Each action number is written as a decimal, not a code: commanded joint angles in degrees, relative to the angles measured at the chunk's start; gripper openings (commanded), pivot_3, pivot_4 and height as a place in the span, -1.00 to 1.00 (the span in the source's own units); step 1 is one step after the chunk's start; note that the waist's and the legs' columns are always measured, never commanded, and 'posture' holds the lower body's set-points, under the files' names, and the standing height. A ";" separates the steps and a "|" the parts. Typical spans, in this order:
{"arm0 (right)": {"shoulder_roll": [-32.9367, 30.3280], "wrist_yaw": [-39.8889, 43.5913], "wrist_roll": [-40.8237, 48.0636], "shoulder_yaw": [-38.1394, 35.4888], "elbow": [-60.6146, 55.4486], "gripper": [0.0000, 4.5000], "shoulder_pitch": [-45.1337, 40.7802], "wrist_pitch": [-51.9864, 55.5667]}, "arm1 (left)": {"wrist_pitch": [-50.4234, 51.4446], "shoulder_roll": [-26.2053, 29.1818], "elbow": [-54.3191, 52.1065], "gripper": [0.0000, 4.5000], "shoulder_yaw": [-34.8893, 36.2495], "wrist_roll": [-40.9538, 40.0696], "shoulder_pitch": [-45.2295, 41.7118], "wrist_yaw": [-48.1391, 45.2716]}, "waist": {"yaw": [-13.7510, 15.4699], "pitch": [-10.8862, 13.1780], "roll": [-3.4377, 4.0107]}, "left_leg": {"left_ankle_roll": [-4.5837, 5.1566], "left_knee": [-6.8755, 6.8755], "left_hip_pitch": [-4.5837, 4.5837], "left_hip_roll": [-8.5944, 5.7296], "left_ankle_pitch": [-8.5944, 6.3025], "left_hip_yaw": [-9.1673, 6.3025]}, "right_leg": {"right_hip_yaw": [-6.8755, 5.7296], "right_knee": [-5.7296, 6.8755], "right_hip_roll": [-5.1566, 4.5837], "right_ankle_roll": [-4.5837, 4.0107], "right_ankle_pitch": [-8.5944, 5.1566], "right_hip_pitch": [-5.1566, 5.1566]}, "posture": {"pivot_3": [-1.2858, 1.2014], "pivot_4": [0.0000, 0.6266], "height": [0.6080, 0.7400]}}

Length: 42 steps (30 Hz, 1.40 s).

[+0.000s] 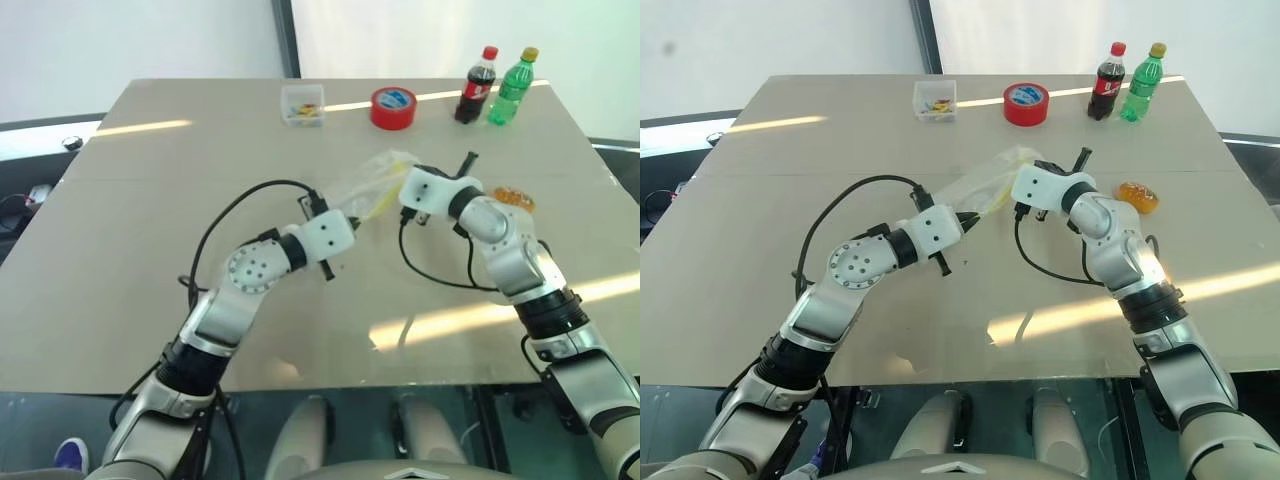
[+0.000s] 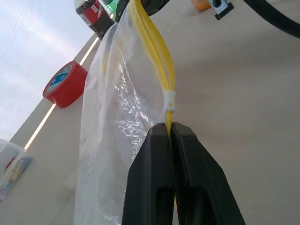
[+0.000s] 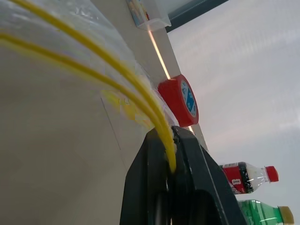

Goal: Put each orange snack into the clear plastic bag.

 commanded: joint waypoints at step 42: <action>0.18 11.72 17.06 -10.37 -33.28 -0.68 14.97 27.21 | -8.69 2.58 7.59 -1.00 3.53 2.03 -5.92 -4.36 | 0.01 0.00 0.00 | 0.01 0.07 -0.04 0.00 -0.01 -0.14 | -0.12 0.03 0.01 0.01 0.00 0.04 | 0.03 -0.52 1.00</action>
